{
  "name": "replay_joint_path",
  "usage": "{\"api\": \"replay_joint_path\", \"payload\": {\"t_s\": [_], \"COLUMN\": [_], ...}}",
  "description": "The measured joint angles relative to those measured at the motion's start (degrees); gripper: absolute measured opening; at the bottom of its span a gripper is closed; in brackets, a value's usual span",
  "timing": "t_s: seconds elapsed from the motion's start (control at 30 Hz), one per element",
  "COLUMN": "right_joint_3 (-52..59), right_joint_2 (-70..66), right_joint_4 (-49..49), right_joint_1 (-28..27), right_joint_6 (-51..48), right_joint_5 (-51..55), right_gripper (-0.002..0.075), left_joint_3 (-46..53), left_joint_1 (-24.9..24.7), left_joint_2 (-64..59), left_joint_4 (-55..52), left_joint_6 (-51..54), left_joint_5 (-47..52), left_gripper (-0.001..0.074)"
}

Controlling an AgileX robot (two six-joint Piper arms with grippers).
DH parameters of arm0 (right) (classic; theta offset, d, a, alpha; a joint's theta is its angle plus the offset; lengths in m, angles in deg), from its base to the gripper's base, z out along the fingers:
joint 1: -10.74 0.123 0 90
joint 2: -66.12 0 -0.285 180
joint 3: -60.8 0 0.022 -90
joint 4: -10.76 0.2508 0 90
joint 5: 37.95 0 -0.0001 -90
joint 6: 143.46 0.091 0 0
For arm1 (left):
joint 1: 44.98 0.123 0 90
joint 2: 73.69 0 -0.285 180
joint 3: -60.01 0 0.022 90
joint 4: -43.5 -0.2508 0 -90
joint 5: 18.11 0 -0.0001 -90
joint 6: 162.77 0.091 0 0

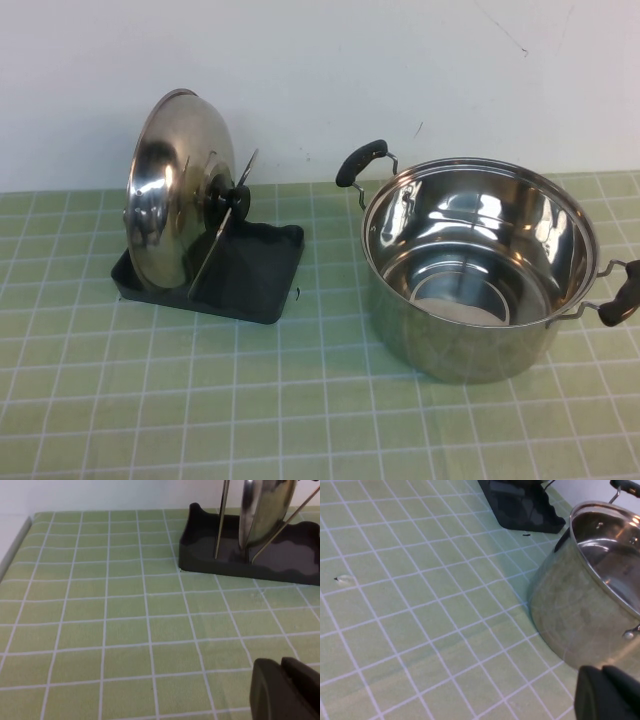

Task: Put pot lid on rack

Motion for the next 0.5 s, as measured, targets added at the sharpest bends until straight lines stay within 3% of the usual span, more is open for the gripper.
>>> {"api": "replay_joint_path", "payload": {"t_s": [0.5], "right_joint_3": [0.00], "right_joint_2": [0.00], "right_joint_4": [0.00], "right_joint_1": [0.00], "right_joint_6": [0.00], "right_joint_5": [0.00], "right_gripper": [-0.0001], "left_joint_3": [0.00], "left_joint_1": [3.31], "left_joint_2": [0.00], "left_joint_4": [0.00], "left_joint_6": [-2.45], "left_joint_5": [0.00], "left_gripper": [-0.0001]}}
